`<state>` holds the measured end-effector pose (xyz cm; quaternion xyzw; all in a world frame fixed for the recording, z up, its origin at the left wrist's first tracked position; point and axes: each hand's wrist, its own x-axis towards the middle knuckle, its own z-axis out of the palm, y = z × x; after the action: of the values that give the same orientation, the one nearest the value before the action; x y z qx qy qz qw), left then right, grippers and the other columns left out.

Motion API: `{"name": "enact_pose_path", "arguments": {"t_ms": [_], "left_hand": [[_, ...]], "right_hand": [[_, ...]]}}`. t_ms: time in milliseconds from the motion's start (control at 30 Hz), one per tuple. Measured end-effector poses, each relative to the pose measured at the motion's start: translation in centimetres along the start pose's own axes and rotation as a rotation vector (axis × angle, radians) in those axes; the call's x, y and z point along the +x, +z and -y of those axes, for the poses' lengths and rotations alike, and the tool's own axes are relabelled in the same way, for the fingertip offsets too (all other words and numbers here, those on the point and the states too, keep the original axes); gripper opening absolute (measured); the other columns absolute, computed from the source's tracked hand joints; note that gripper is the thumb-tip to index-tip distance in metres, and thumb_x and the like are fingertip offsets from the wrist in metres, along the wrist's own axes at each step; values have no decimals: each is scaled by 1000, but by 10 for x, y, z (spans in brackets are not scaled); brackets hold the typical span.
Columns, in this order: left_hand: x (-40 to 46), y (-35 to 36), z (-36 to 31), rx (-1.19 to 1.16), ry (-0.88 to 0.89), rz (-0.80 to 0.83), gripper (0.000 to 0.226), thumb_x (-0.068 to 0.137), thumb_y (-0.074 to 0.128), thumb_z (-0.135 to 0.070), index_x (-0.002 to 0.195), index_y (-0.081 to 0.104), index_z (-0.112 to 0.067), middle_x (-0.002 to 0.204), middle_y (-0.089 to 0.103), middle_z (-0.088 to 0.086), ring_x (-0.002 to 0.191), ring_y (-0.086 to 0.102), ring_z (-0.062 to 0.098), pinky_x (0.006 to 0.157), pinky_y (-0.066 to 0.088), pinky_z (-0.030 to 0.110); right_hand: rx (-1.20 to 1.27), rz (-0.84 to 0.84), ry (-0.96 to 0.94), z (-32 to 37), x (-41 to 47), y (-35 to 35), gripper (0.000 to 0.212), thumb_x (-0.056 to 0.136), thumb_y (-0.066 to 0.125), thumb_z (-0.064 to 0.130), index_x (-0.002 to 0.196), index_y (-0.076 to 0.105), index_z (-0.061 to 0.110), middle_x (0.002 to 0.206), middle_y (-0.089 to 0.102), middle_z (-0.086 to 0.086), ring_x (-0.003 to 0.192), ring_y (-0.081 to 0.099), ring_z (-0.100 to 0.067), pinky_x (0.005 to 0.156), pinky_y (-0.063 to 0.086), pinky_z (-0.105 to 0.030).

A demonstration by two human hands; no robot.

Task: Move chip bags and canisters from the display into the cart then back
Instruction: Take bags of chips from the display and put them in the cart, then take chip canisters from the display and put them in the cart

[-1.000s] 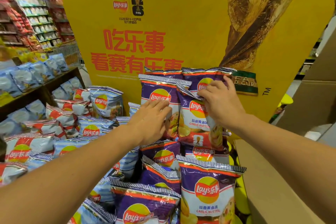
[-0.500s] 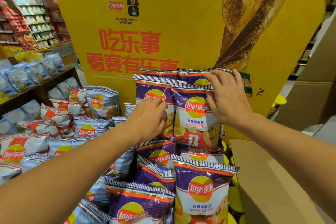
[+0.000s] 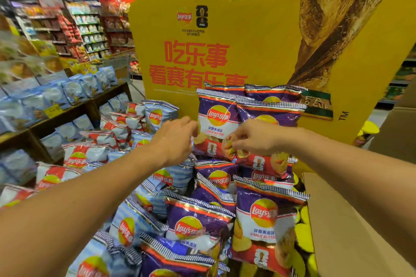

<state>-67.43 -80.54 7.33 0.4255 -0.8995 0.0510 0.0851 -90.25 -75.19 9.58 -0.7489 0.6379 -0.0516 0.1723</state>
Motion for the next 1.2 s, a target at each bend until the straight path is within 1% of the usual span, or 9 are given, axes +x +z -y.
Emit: {"name": "enact_pose_path", "arguments": {"t_ms": [167, 300, 400, 533, 667, 767, 933, 1067, 1200], "left_hand": [[-62, -12, 20, -93, -108, 11, 32, 89, 43, -5, 117, 57, -13, 129, 53, 9, 121, 49, 32, 98, 41, 42], [-120, -23, 34, -134, -207, 42, 27, 91, 44, -8, 113, 58, -14, 123, 54, 8, 116, 51, 31, 96, 42, 39], [-164, -32, 45, -149, -284, 52, 24, 93, 44, -10, 113, 57, -14, 120, 53, 8, 115, 51, 29, 96, 41, 37], [-224, -42, 54, -150, -341, 67, 24, 95, 45, -12, 115, 59, -13, 121, 54, 8, 115, 51, 28, 95, 41, 34], [-300, -52, 64, -150, -401, 68, 22, 95, 45, -11, 112, 60, -10, 119, 56, 9, 111, 51, 28, 91, 39, 31], [-359, -61, 68, -149, -446, 73, 23, 94, 46, -12, 109, 62, -9, 116, 59, 11, 108, 53, 27, 90, 42, 33], [-457, -75, 63, -137, -524, 123, 41, 77, 34, -30, 100, 63, -12, 104, 62, 11, 100, 58, 30, 87, 48, 43], [-530, -76, 60, -90, -598, 148, 30, 88, 43, -26, 101, 63, -10, 105, 64, 15, 101, 59, 34, 85, 47, 42], [-601, -70, 61, -149, -690, 153, 20, 94, 50, -17, 104, 65, -10, 109, 65, 13, 102, 59, 30, 87, 48, 40]], "right_hand": [[25, 66, -123, 60, 0, 13, 27, 97, 58, 32, 75, 65, 18, 66, 62, 5, 57, 54, -10, 56, 43, -24], [-9, 112, -204, 110, -3, 26, 24, 97, 57, 32, 91, 71, 13, 72, 66, 8, 57, 56, -7, 45, 41, -13], [-30, 156, -267, 147, -5, 40, 24, 98, 57, 33, 92, 71, 14, 85, 74, 1, 66, 62, -11, 56, 46, -20], [-37, 209, -341, 197, -13, 62, 28, 98, 58, 32, 93, 70, 8, 88, 74, -6, 67, 64, -13, 66, 51, -29], [-37, 253, -418, 254, -34, 89, 26, 98, 58, 34, 92, 70, 12, 84, 73, -1, 67, 66, -11, 65, 52, -27], [-13, 285, -446, 296, -52, 116, 26, 98, 58, 33, 91, 69, 11, 78, 71, 1, 57, 64, -3, 61, 52, -26], [12, 351, -516, 362, -96, 157, 21, 99, 58, 24, 85, 67, 11, 74, 69, -1, 62, 68, -10, 54, 50, -21], [-20, 374, -567, 409, -127, 191, 21, 96, 61, 26, 85, 70, 10, 74, 69, -4, 68, 65, -23, 63, 56, -38], [-66, 436, -620, 450, -158, 223, 21, 97, 60, 29, 82, 68, 16, 71, 68, 2, 63, 65, -12, 68, 56, -36]]}}
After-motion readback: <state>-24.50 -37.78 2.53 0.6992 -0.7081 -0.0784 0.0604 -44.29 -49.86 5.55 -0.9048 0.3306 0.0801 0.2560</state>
